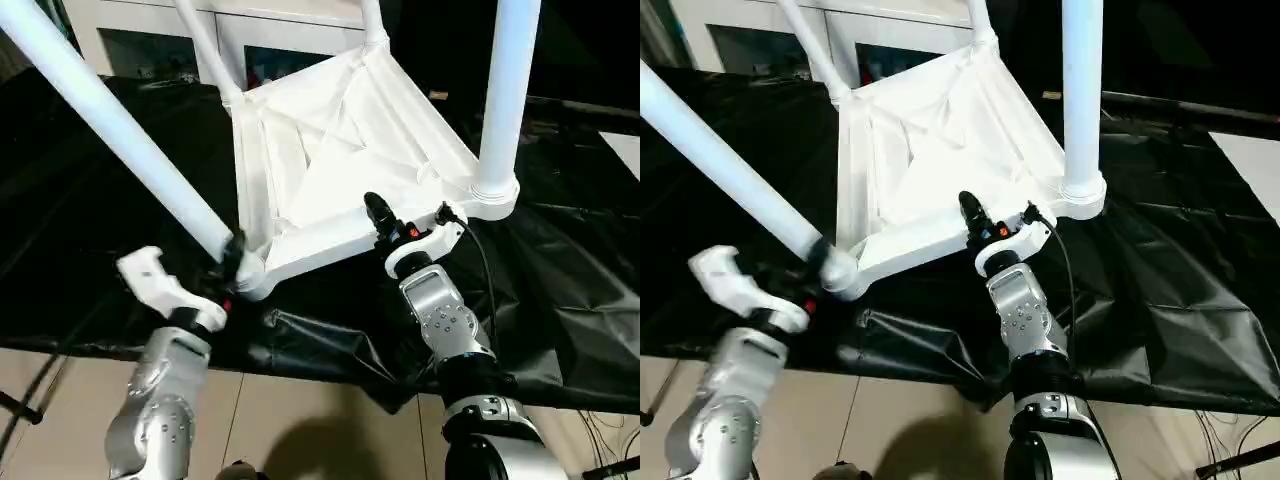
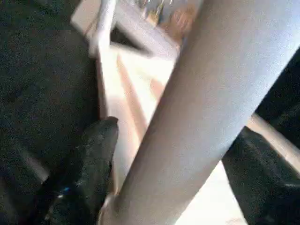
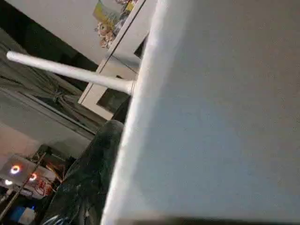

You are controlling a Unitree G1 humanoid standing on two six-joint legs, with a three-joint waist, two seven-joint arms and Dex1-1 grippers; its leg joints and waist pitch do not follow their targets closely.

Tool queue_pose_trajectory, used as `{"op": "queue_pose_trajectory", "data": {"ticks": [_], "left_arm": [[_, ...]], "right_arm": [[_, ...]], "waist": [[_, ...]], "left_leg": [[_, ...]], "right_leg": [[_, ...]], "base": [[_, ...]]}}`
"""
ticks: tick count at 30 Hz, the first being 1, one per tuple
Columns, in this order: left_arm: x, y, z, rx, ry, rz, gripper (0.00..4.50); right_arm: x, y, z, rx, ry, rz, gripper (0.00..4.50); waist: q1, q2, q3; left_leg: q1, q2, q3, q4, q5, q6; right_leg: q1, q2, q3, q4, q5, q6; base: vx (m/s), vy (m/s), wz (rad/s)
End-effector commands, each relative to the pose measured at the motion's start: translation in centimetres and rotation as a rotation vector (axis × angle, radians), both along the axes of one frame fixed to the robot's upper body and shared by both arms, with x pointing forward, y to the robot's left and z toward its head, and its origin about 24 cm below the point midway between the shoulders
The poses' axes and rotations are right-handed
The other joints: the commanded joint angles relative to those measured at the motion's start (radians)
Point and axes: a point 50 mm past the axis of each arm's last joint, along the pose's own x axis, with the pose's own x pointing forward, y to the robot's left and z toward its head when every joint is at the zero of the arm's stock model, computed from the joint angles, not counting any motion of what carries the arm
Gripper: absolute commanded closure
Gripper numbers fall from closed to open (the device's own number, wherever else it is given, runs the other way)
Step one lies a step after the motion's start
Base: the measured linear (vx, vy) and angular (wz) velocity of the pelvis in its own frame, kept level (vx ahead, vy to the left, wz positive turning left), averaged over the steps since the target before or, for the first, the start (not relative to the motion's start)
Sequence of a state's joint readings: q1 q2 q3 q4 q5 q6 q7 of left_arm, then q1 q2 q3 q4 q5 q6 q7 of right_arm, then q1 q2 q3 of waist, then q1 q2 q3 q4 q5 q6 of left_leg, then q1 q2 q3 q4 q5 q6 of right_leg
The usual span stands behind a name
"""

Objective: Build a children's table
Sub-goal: Flip table

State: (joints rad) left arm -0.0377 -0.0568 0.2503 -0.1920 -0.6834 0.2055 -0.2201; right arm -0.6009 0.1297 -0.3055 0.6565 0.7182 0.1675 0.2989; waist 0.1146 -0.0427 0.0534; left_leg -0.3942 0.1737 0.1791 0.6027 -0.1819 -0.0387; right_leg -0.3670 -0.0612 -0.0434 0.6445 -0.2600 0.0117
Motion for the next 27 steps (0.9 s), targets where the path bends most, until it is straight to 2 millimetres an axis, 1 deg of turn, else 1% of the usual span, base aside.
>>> {"op": "queue_pose_trajectory", "data": {"ticks": [1,3,4,5,7,8,9,10,11,12,13,14,15,16,17,18,19,21,22,23,24,26,27], "left_arm": [[-1.3,1.9,1.8,-0.145,-0.161,0.112,0.85],[-2.0,3.2,2.5,-0.175,-0.215,0.142,0.85],[-2.1,3.4,2.5,-0.181,-0.221,0.146,0.85],[-2.4,4.0,2.8,-0.200,-0.241,0.159,0.85],[-3.9,7.2,3.6,-0.264,-0.320,0.285,0.85],[-4.2,7.8,3.8,-0.276,-0.335,0.310,0.85],[-4.5,8.6,3.9,-0.269,-0.345,0.345,0.85],[-5.0,10.0,4.0,-0.239,-0.348,0.397,0.85],[-5.3,10.6,4.1,-0.217,-0.345,0.419,0.85],[-5.6,11.5,4.2,-0.163,-0.336,0.444,0.85],[-5.7,12.3,4.4,-0.102,-0.324,0.461,0.85],[-5.8,13.1,4.7,-0.029,-0.303,0.483,0.85],[-5.9,13.6,4.9,0.017,-0.290,0.496,0.85],[-5.8,13.9,5.2,0.055,-0.279,0.499,0.85],[-5.8,14.1,5.4,0.086,-0.270,0.505,0.85],[-5.5,14.2,5.8,0.163,-0.249,0.499,0.85],[-5.1,14.0,6.1,0.249,-0.231,0.468,0.85],[-4.9,13.7,6.3,0.281,-0.222,0.440,0.85],[-4.6,13.4,6.3,0.309,-0.201,0.414,0.85],[-4.0,12.3,6.6,0.412,-0.188,0.339,0.85],[-3.7,11.7,6.6,0.452,-0.165,0.293,0.85],[-3.5,11.5,6.6,0.482,-0.145,0.281,0.85],[-3.3,11.4,6.6,0.520,-0.133,0.275,0.85]], "right_arm": [[0.8,-1.1,2.1,-0.074,-0.074,-0.068,2.38],[0.7,-1.9,2.1,-0.105,-0.081,-0.083,2.38],[0.7,-2.0,2.1,-0.110,-0.082,-0.085,2.38],[0.6,-2.3,2.1,-0.125,-0.086,-0.092,2.38],[0.4,-3.8,2.4,-0.164,-0.098,-0.124,2.38],[0.3,-4.1,2.4,-0.172,-0.101,-0.130,2.38],[0.2,-4.4,2.5,-0.183,-0.105,-0.138,2.38],[0.0,-5.1,2.7,-0.216,-0.113,-0.155,2.38],[-0.1,-5.5,2.8,-0.237,-0.117,-0.166,2.38],[-0.2,-6.0,3.0,-0.268,-0.124,-0.178,2.38],[-0.3,-6.6,3.1,-0.313,-0.129,-0.196,2.38],[-0.5,-7.3,3.3,-0.366,-0.132,-0.219,2.38],[-0.6,-7.7,3.4,-0.400,-0.132,-0.234,2.38],[-0.7,-8.1,3.6,-0.428,-0.132,-0.253,2.38],[-0.8,-8.4,3.7,-0.452,-0.129,-0.275,2.38],[-0.9,-8.7,4.0,-0.490,-0.136,-0.286,2.38],[-1.0,-8.9,4.2,-0.525,-0.144,-0.291,2.38],[-1.1,-9.0,4.4,-0.559,-0.148,-0.292,2.38],[-1.3,-9.0,4.6,-0.592,-0.154,-0.287,2.38],[-1.6,-9.1,4.9,-0.738,-0.169,-0.277,2.38],[-1.7,-9.1,5.0,-0.831,-0.179,-0.268,2.38],[-1.8,-9.1,5.1,-0.853,-0.177,-0.270,2.38],[-1.8,-9.1,5.2,-0.864,-0.172,-0.279,2.38]], "waist": [[0.001,0.000,-0.062],[0.000,0.000,-0.061],[0.000,-0.001,-0.060],[0.000,-0.001,-0.058],[0.000,-0.001,-0.058],[0.005,-0.002,-0.059],[0.005,-0.002,-0.060],[0.009,-0.004,-0.059],[0.014,-0.005,-0.059],[0.016,-0.004,-0.059],[0.021,-0.006,-0.057],[0.022,-0.004,-0.057],[0.025,-0.002,-0.055],[0.023,-0.001,-0.056],[0.022,0.002,-0.053],[0.023,0.002,-0.053],[0.019,0.002,-0.048],[0.019,0.003,-0.047],[0.017,0.000,-0.044],[0.016,0.003,-0.046],[0.016,0.000,-0.046],[0.013,-0.001,-0.044],[0.012,-0.002,-0.045]], "left_leg": [[0.027,0.062,-0.018,-0.073,-0.076,0.001],[0.030,0.063,-0.018,-0.072,-0.086,-0.007],[0.028,0.062,-0.017,-0.074,-0.094,-0.010],[0.032,0.062,-0.015,-0.073,-0.114,-0.016],[0.032,0.061,-0.016,-0.074,-0.123,-0.022],[0.032,0.059,-0.016,-0.074,-0.118,-0.029],[0.033,0.060,-0.017,-0.074,-0.119,-0.029],[0.034,0.060,-0.018,-0.074,-0.111,-0.027],[0.037,0.058,-0.018,-0.073,-0.106,-0.023],[0.038,0.058,-0.017,-0.073,-0.109,-0.024],[0.042,0.060,-0.017,-0.077,-0.120,-0.033],[0.045,0.059,-0.016,-0.077,-0.127,-0.037],[0.049,0.059,-0.018,-0.082,-0.157,-0.058],[0.047,0.060,-0.019,-0.085,-0.168,-0.068],[0.046,0.062,-0.022,-0.091,-0.195,-0.093],[0.050,0.062,-0.020,-0.090,-0.215,-0.102],[0.050,0.060,-0.020,-0.095,-0.264,-0.119],[0.051,0.060,-0.024,-0.101,-0.312,-0.137],[0.050,0.060,-0.026,-0.103,-0.339,-0.145],[0.052,0.060,-0.026,-0.103,-0.348,-0.147],[0.050,0.059,-0.027,-0.102,-0.339,-0.145],[0.047,0.057,-0.027,-0.103,-0.348,-0.147],[0.046,0.057,-0.027,-0.102,-0.348,-0.148]], "right_leg": [[0.033,-0.082,0.043,-0.062,0.135,-0.181],[0.032,-0.081,0.044,-0.061,0.132,-0.176],[0.032,-0.080,0.045,-0.063,0.125,-0.174],[0.029,-0.078,0.046,-0.064,0.114,-0.171],[0.031,-0.077,0.047,-0.067,0.099,-0.161],[0.031,-0.074,0.047,-0.066,0.107,-0.151],[0.031,-0.073,0.047,-0.065,0.112,-0.145],[0.031,-0.070,0.046,-0.066,0.123,-0.124],[0.028,-0.068,0.046,-0.066,0.125,-0.102],[0.027,-0.068,0.047,-0.066,0.121,-0.092],[0.023,-0.067,0.046,-0.069,0.098,-0.074],[0.019,-0.065,0.047,-0.071,0.084,-0.062],[0.015,-0.065,0.049,-0.074,0.033,-0.030],[0.017,-0.068,0.049,-0.073,0.017,-0.027],[0.015,-0.068,0.047,-0.077,-0.021,-0.021],[0.011,-0.069,0.048,-0.078,-0.040,-0.018],[0.008,-0.069,0.051,-0.085,-0.099,-0.012],[0.007,-0.075,0.053,-0.090,-0.173,0.000],[0.007,-0.077,0.053,-0.094,-0.215,-0.005],[0.004,-0.078,0.054,-0.097,-0.233,-0.004],[0.004,-0.076,0.055,-0.095,-0.227,0.001],[0.004,-0.077,0.055,-0.098,-0.255,-0.001],[0.004,-0.077,0.055,-0.099,-0.260,-0.003]], "base": [[0.000,0.000,0.00],[0.000,0.000,0.00],[0.000,0.000,0.00],[0.000,0.000,0.00],[0.000,0.000,0.00],[0.000,0.000,0.00],[0.000,0.000,0.00],[0.000,0.000,0.00],[0.000,0.000,0.00],[0.000,0.000,0.00],[0.000,0.000,0.00],[0.000,0.000,0.00],[0.000,0.000,0.00],[0.000,0.000,0.00],[0.000,0.000,0.00],[0.000,0.000,0.00],[0.000,0.000,0.00],[0.000,0.000,0.00],[0.000,0.000,0.00],[0.000,0.000,0.00],[0.000,0.000,0.00],[0.000,0.000,0.00],[0.000,0.000,0.00]]}}
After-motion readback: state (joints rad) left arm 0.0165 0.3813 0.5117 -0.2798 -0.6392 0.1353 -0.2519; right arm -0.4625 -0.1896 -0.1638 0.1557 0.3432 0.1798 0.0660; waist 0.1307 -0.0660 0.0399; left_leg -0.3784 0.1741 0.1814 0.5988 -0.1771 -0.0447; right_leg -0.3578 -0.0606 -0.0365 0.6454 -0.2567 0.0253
